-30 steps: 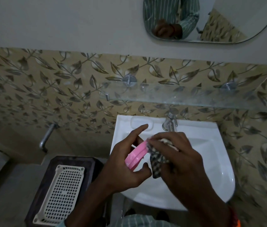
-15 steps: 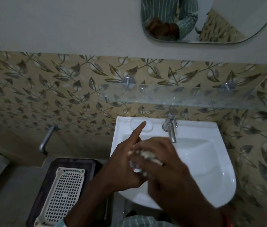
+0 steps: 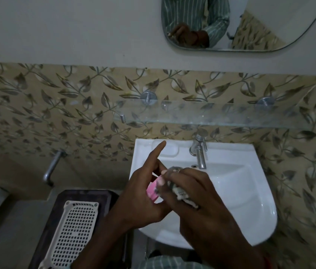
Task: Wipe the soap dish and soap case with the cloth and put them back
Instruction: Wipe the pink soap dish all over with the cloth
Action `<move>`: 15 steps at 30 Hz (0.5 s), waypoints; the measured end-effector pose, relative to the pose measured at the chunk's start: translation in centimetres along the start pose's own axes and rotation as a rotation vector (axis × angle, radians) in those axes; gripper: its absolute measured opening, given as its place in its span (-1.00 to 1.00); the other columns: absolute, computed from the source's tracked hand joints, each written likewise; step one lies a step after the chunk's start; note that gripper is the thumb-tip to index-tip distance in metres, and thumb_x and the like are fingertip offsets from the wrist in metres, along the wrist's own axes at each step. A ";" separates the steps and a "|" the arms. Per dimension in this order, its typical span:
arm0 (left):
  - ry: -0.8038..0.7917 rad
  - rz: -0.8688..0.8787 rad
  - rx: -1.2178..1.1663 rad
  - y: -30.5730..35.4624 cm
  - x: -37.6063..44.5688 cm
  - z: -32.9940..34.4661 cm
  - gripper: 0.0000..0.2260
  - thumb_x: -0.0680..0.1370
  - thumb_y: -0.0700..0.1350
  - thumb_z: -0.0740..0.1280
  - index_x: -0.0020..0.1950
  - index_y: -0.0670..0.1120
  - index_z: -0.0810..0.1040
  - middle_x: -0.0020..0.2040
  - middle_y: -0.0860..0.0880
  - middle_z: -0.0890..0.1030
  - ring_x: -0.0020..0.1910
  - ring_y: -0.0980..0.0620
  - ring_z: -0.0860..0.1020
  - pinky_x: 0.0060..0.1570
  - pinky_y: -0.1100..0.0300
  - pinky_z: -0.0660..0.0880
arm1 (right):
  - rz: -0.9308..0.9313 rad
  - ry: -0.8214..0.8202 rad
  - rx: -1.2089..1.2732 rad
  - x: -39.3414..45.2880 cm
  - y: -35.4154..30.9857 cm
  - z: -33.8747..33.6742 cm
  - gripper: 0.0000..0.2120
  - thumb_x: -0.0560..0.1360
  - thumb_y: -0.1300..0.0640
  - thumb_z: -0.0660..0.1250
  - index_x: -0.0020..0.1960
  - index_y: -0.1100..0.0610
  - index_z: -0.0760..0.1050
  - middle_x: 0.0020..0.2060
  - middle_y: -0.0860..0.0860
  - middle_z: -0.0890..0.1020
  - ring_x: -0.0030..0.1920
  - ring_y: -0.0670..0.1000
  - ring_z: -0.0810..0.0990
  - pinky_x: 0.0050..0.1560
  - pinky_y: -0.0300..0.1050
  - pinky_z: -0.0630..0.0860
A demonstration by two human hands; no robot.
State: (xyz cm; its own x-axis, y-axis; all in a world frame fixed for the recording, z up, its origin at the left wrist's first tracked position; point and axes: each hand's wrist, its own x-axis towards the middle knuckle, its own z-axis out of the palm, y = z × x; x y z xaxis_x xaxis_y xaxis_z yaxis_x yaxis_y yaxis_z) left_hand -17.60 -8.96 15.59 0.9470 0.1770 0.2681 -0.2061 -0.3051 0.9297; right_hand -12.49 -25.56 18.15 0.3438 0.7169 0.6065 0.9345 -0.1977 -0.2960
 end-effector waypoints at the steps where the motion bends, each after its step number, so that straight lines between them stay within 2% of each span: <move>1: 0.004 0.005 0.015 0.1 0.0 -0.1 -0.11 0.41 -0.18 0.46 0.68 -0.01 0.13 -0.15 0.15 0.50 -0.26 0.10 0.53 -0.19 0.15 0.48 | 0.027 0.015 0.020 0.1 0.3 -0.1 -0.46 0.36 0.55 0.31 0.29 0.24 0.55 0.26 0.14 0.52 0.28 0.14 0.46 0.26 -0.05 0.46; 4: 0.018 0.017 0.024 0.4 -0.3 -0.2 -0.06 0.35 -0.27 0.44 0.67 0.05 0.14 -0.16 0.07 0.49 -0.32 0.01 0.52 -0.29 0.10 0.48 | 0.205 0.095 0.149 0.7 0.6 -0.6 -0.38 0.25 0.63 0.32 0.24 0.23 0.59 0.18 0.08 0.58 0.18 0.07 0.53 0.14 -0.23 0.50; 6: 0.037 0.020 -0.009 0.4 -0.4 -0.3 -0.06 0.36 -0.32 0.44 0.67 0.05 0.14 -0.14 0.00 0.52 -0.35 -0.08 0.53 -0.34 -0.02 0.50 | 0.310 0.107 0.304 1.2 -0.1 -0.5 -0.38 0.28 0.62 0.33 0.23 0.14 0.61 0.18 0.00 0.58 0.12 0.05 0.58 0.08 -0.17 0.56; 8: 0.046 0.034 -0.054 0.5 -0.4 -0.4 -0.07 0.39 -0.32 0.48 0.68 0.03 0.13 -0.08 -0.18 0.57 -0.31 -0.16 0.57 -0.31 -0.08 0.53 | 0.406 0.128 0.450 1.6 -0.8 -0.3 -0.41 0.33 0.56 0.28 0.22 0.08 0.62 0.16 -0.03 0.58 0.11 0.01 0.61 0.00 -0.12 0.61; 10: 0.053 0.047 -0.088 0.7 -0.7 -0.4 -0.07 0.40 -0.30 0.49 0.68 -0.01 0.13 -0.06 -0.28 0.58 -0.27 -0.21 0.59 -0.27 -0.10 0.55 | 0.470 0.161 0.542 1.8 -1.0 -0.3 -0.44 0.37 0.52 0.27 0.22 0.05 0.62 0.12 -0.04 0.59 0.04 -0.08 0.64 -0.09 -0.29 0.60; 12: 0.061 0.048 -0.071 0.5 -1.0 -0.4 -0.06 0.35 -0.37 0.46 0.67 -0.06 0.14 -0.13 -0.19 0.58 -0.31 -0.16 0.58 -0.29 -0.03 0.53 | 0.508 0.142 0.582 1.8 -1.1 -0.3 -0.44 0.40 0.53 0.32 0.23 0.03 0.61 0.09 -0.08 0.59 -0.07 -0.15 0.65 -0.19 -0.40 0.57; 15: 0.095 0.110 -0.041 0.2 -1.2 -0.4 -0.14 0.35 -0.34 0.43 0.63 -0.17 0.20 -0.11 -0.06 0.61 -0.26 -0.08 0.61 -0.22 0.09 0.52 | 0.515 0.133 0.521 1.9 -0.8 -0.1 -0.52 0.39 0.42 0.48 0.23 0.05 0.61 0.06 -0.08 0.61 -0.04 -0.13 0.64 -0.14 -0.35 0.59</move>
State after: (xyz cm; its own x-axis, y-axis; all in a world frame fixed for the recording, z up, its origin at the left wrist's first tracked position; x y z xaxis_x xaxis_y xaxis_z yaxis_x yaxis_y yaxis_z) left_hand -18.91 -8.83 15.58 0.8909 0.2334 0.3897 -0.3188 -0.2898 0.9024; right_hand -12.58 -24.06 19.63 0.7654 0.5258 0.3711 0.4987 -0.1202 -0.8584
